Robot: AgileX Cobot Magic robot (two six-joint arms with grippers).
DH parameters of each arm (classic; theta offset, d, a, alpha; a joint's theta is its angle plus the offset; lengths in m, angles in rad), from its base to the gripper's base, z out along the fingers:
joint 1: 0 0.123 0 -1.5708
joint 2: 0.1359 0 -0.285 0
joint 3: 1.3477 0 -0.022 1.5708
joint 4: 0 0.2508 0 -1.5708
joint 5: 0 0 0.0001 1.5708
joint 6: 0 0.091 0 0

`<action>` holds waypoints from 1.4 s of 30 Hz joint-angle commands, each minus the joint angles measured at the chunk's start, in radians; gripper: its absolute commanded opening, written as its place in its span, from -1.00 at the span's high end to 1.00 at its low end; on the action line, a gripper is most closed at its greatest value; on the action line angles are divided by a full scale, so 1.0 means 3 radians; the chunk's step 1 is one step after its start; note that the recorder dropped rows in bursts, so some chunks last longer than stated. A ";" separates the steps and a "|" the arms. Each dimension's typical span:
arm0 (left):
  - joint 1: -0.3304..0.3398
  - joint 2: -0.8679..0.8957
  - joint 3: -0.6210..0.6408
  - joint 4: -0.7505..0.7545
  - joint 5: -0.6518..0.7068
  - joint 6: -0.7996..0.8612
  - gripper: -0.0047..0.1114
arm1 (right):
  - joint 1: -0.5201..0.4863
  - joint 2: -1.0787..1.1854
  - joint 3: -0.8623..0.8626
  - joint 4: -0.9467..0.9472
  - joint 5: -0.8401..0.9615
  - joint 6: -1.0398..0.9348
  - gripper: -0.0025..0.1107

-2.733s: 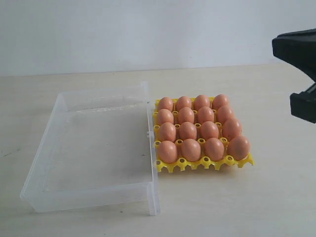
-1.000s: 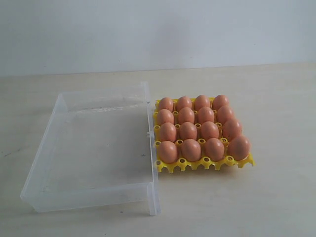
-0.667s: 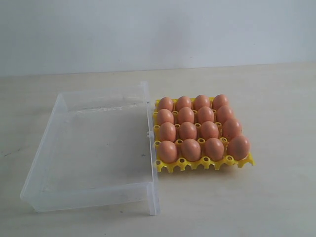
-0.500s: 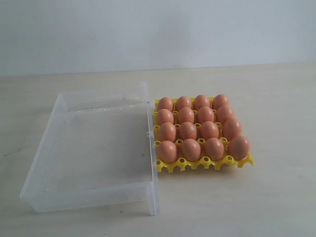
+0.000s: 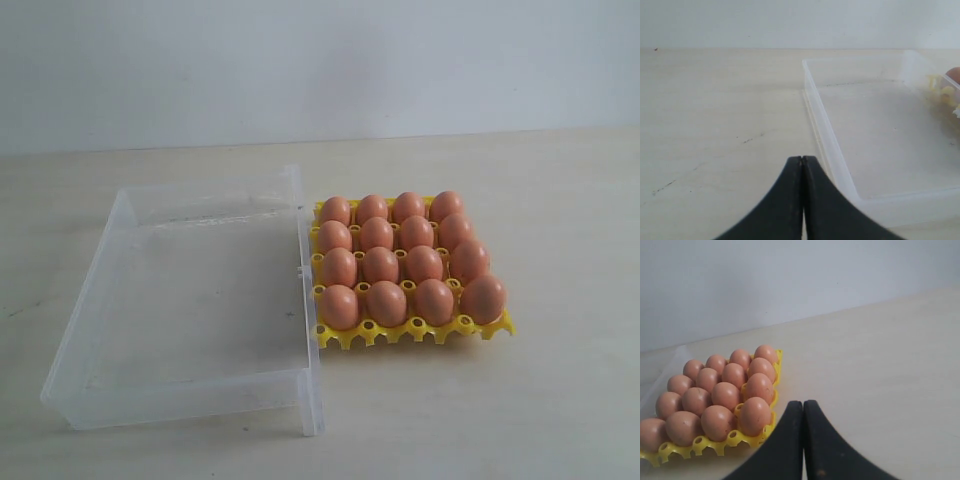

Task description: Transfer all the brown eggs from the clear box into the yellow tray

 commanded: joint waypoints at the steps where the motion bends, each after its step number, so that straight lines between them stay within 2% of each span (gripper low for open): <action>1: 0.0004 -0.0019 -0.0013 -0.0008 -0.0013 0.0009 0.92 | -0.0015 -0.0022 0.0014 -0.0262 -0.0061 0.0232 0.96; 19: 0.0004 -0.0019 -0.0013 -0.0008 -0.0013 0.0009 0.92 | -0.0015 -0.0022 0.0014 -0.0365 -0.0061 0.0203 0.96; 42: 0.0004 -0.0019 -0.0013 -0.0008 -0.0013 0.0009 0.92 | -0.0015 -0.0022 0.0014 -0.0183 -0.0061 0.0000 0.96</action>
